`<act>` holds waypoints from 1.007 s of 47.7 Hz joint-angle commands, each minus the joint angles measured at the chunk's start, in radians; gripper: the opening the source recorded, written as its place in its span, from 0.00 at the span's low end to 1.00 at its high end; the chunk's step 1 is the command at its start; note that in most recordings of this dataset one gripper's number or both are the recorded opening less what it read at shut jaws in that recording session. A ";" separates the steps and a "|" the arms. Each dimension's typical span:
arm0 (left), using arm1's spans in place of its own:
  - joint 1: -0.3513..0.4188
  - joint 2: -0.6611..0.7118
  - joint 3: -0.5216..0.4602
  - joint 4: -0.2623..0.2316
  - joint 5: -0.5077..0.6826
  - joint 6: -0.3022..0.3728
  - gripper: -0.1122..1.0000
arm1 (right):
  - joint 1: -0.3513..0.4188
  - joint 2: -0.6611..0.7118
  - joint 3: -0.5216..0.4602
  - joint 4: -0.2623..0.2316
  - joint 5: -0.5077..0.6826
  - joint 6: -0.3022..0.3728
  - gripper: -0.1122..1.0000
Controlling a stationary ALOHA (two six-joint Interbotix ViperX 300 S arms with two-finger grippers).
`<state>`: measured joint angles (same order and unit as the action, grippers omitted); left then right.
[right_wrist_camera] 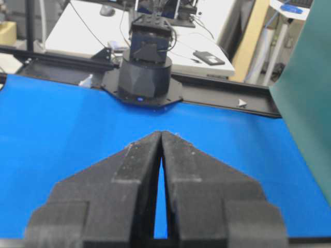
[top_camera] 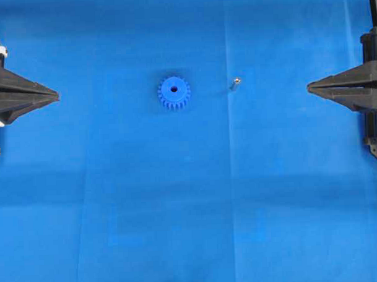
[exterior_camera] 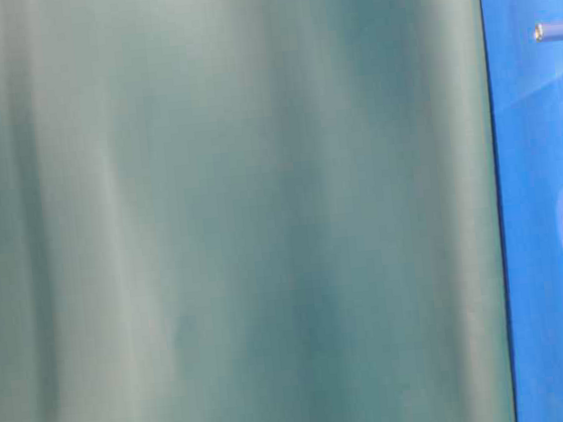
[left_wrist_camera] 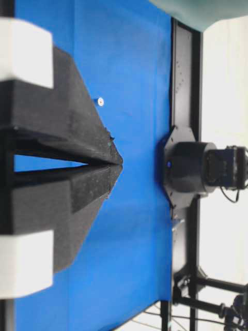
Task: Insert the shaft placed at a random location into the center hole of the small gear at another random location.
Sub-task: 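Move the right gripper to the silver shaft and close on it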
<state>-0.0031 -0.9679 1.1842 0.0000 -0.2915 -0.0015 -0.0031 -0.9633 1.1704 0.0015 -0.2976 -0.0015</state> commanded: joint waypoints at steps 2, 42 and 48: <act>-0.002 -0.035 -0.020 0.002 0.002 -0.002 0.10 | 0.003 0.006 -0.018 -0.005 0.005 -0.011 0.10; -0.002 -0.040 -0.017 0.002 0.028 -0.003 0.10 | -0.176 0.449 -0.003 0.046 -0.204 -0.005 0.48; -0.002 -0.040 -0.017 0.002 0.028 -0.003 0.10 | -0.189 0.574 -0.011 0.060 -0.276 -0.005 0.80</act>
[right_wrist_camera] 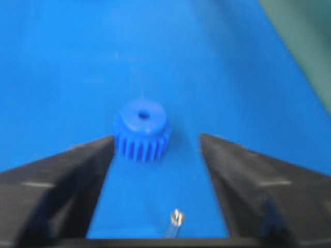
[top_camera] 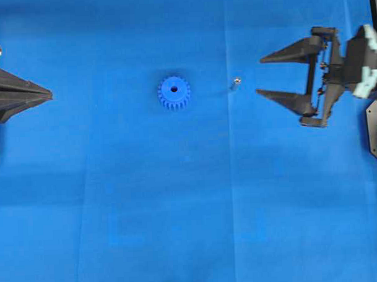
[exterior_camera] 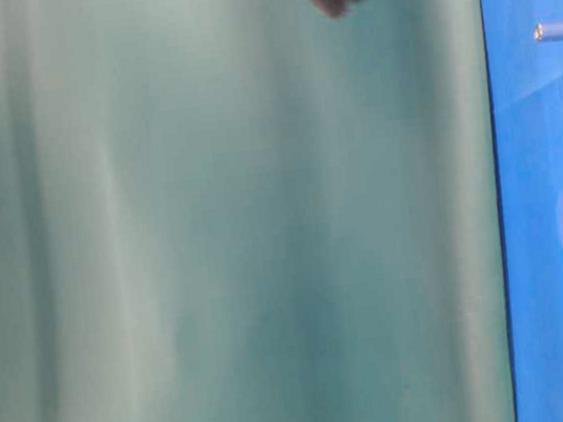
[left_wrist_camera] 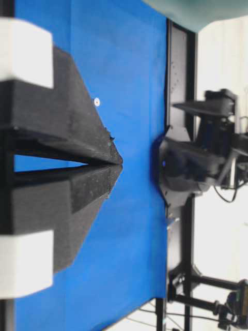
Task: Insert the shaft placed at a random location into the center hole of the small gear at another random location.
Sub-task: 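Move the right gripper to the silver shaft and close on it, then lift the shaft upright in the right gripper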
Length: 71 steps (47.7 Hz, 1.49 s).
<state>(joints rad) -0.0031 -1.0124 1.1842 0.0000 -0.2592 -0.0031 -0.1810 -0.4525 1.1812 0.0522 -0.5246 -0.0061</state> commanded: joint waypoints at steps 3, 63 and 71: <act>-0.002 0.005 -0.017 0.002 -0.005 -0.002 0.10 | -0.017 0.135 -0.029 0.021 -0.095 0.000 0.82; -0.002 0.003 -0.014 0.002 -0.002 -0.002 0.10 | -0.035 0.520 -0.078 0.106 -0.281 0.003 0.14; -0.002 0.003 -0.014 0.002 -0.002 -0.002 0.10 | -0.035 0.518 -0.078 0.104 -0.270 0.003 0.13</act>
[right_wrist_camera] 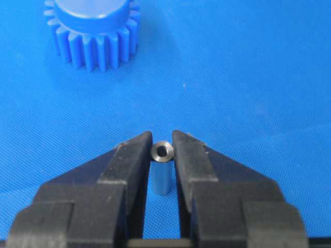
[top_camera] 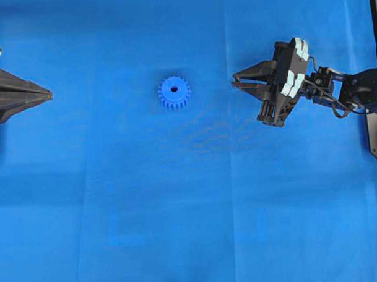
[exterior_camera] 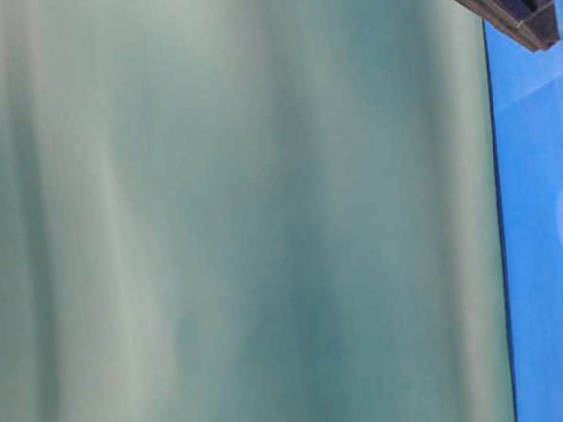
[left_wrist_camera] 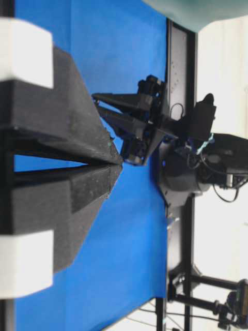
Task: Insert the shaft placed at a random location into the center hole of the small gear at another random location.
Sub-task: 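Lift the shaft upright in the right gripper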
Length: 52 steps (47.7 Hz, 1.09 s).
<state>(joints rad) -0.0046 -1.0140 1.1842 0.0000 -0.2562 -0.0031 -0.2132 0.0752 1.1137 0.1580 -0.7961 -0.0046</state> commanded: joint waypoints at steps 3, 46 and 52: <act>0.000 0.005 -0.014 0.002 -0.006 -0.002 0.10 | -0.003 -0.009 -0.011 -0.002 0.006 0.002 0.13; 0.000 0.003 -0.012 0.002 0.000 -0.014 0.10 | -0.003 -0.311 -0.037 -0.002 0.267 -0.028 0.13; 0.000 0.003 -0.012 0.002 0.002 -0.014 0.10 | 0.002 -0.284 -0.066 -0.002 0.268 -0.028 0.13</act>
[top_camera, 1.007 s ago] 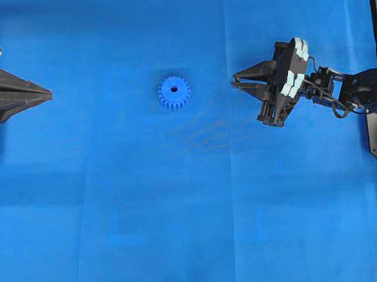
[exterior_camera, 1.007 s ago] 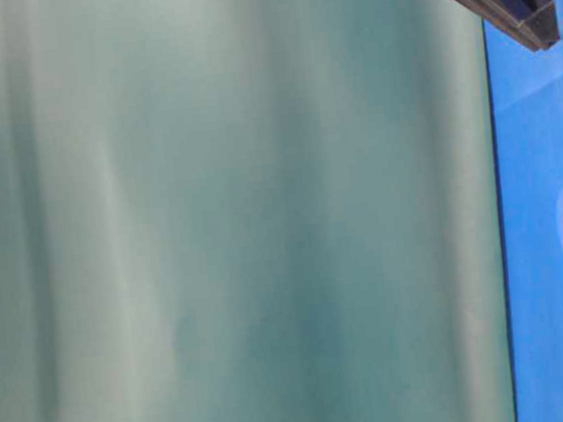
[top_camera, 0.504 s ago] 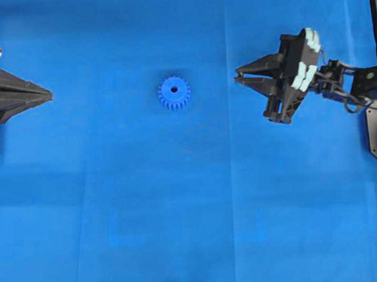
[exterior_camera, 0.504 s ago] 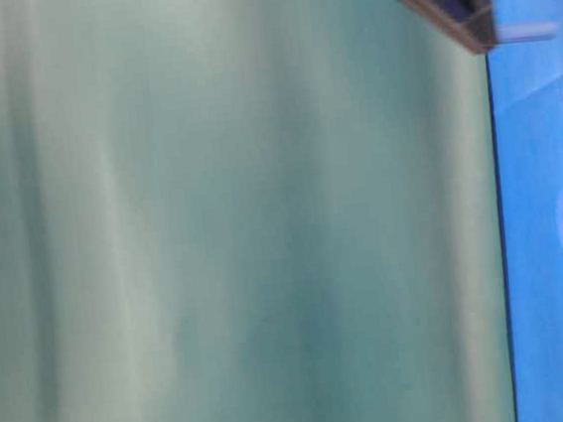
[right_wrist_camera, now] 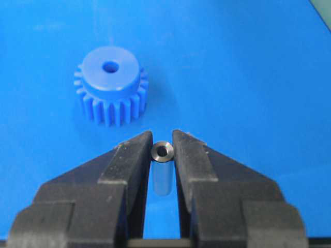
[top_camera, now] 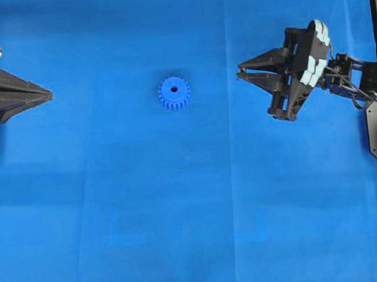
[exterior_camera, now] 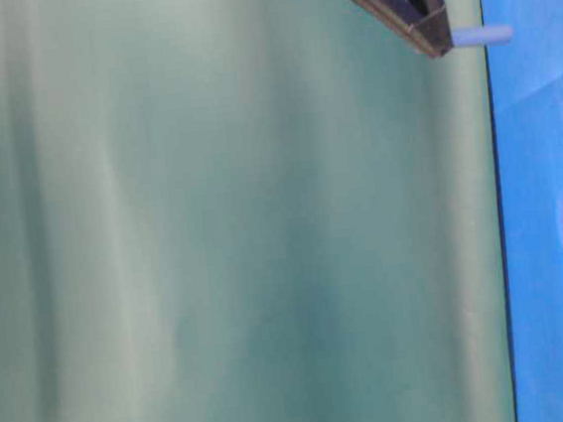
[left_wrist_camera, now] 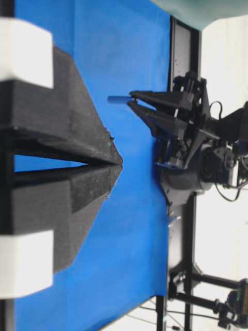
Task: Insert the shaft placed at a random location into the center hole of the small gear at another random location.
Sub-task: 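Lift the shaft upright in the right gripper, then carry the shaft left over the blue gear's center hole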
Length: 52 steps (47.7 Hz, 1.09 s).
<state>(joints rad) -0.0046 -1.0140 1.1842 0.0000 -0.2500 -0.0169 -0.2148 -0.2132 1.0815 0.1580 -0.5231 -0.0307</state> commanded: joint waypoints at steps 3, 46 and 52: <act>-0.002 0.005 -0.012 0.002 -0.005 0.000 0.10 | 0.006 0.026 -0.058 -0.002 -0.005 -0.002 0.13; 0.000 0.003 -0.011 0.002 -0.005 0.000 0.10 | 0.069 0.285 -0.431 -0.026 0.094 -0.009 0.13; 0.000 0.005 -0.011 0.002 -0.005 0.000 0.10 | 0.069 0.285 -0.431 -0.026 0.094 -0.008 0.13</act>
<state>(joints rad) -0.0031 -1.0140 1.1842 0.0000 -0.2500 -0.0169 -0.1473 0.0844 0.6703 0.1350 -0.4249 -0.0383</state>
